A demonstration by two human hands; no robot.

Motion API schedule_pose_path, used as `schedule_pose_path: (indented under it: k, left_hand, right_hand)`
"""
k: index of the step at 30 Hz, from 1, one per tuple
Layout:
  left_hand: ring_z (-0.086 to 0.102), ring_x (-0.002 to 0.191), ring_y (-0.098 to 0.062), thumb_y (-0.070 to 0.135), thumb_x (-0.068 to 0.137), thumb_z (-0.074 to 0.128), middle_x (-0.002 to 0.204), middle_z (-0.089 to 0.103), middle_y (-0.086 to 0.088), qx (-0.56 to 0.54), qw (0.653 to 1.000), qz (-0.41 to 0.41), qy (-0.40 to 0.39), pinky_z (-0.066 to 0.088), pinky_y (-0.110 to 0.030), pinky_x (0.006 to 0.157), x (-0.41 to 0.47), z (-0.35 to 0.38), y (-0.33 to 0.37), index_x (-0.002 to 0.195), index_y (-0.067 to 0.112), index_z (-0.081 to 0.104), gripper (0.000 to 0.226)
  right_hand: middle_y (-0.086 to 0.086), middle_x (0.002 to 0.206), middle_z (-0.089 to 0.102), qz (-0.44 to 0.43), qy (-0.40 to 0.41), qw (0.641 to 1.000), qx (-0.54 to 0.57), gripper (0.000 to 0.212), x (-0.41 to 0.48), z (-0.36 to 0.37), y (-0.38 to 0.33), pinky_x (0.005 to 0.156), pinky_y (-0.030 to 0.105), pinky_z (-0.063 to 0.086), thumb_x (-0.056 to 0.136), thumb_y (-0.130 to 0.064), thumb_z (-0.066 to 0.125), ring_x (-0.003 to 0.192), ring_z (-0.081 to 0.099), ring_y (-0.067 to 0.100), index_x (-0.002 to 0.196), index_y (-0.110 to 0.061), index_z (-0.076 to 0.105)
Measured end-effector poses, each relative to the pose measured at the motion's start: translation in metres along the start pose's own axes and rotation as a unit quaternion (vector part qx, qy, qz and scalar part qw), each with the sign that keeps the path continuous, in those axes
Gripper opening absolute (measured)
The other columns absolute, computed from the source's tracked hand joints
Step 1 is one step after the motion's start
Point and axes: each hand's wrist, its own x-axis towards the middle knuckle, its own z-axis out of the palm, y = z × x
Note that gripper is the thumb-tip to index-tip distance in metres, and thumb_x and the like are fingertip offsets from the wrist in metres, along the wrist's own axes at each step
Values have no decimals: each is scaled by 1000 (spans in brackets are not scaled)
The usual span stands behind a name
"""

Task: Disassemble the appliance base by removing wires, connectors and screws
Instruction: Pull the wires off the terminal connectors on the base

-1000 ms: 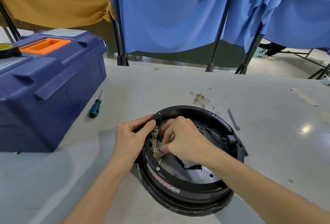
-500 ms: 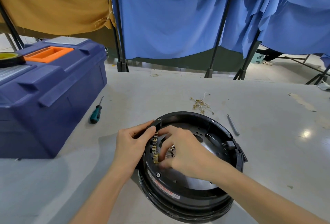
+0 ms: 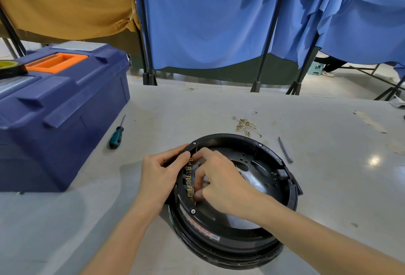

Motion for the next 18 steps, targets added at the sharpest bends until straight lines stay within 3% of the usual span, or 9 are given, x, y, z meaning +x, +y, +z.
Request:
schedule_pose_path:
  k: [10, 15, 18]
  left_hand:
    - [72, 88, -9, 15, 84, 72, 90, 77, 6, 2, 1000, -4, 4, 55, -16, 71, 1, -1, -3, 92, 28, 78, 17]
    - [72, 90, -9, 15, 84, 72, 91, 76, 7, 7, 1000, -4, 4, 55, -23, 78, 2, 0, -2, 91, 29, 78, 17]
    - [72, 90, -9, 15, 84, 72, 91, 76, 7, 7, 1000, -4, 2, 56, -20, 75, 2, -1, -4, 92, 28, 78, 17]
  right_hand:
    - [-12, 126, 48, 0, -10, 1000, 20, 23, 0, 1, 4, 75, 26, 28, 75, -9, 77, 100, 37, 10, 60, -20, 63]
    - [-13, 125, 47, 5, -3, 1000, 29, 12, 0, -1, 5, 80, 28, 32, 74, -10, 78, 103, 39, 12, 67, -14, 69]
    - [-14, 125, 46, 5, -18, 999, 32, 24, 1, 0, 6, 79, 28, 31, 74, -11, 79, 102, 38, 10, 60, -20, 62]
